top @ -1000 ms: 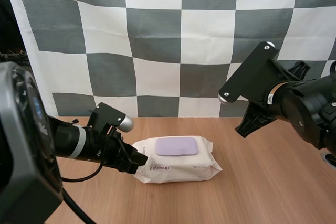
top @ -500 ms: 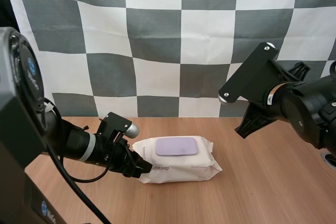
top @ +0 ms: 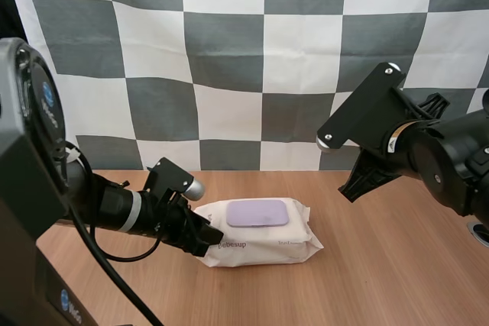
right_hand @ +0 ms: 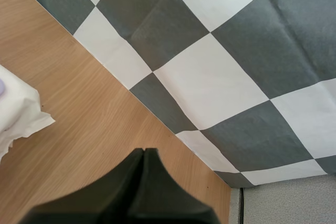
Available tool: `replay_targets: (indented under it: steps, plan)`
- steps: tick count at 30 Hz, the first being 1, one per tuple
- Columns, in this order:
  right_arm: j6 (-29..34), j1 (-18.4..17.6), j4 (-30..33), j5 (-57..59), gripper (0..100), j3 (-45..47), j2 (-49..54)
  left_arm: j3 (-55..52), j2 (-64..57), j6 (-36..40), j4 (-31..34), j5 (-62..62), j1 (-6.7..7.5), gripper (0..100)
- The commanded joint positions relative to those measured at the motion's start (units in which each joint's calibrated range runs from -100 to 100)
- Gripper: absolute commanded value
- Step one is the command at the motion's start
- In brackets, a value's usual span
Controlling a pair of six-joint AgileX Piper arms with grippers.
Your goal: Open the wet wipes lid
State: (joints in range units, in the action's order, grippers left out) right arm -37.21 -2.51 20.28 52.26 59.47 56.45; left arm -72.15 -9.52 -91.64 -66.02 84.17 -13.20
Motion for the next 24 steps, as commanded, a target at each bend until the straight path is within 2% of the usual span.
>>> replay_targets:
  steps: [1,6,15,24]
  plan:
    - [-0.03,-0.02,0.02,-0.11,0,-0.03,-0.03,-0.01,0.06,-0.16,0.13,-1.87,1.05,63]
    - [-0.03,-0.02,0.02,0.68,0,-0.03,-0.03,-0.01,0.06,-0.16,-1.30,-5.43,3.34,63]
    - [0.06,-0.02,-0.11,1.46,0,-0.03,-0.03,-0.13,0.17,-0.85,-1.48,-10.96,3.49,63]
    - [0.28,-0.02,-1.14,1.22,0,-0.03,-0.03,-0.55,7.01,-1.49,-1.25,-8.44,3.49,62]
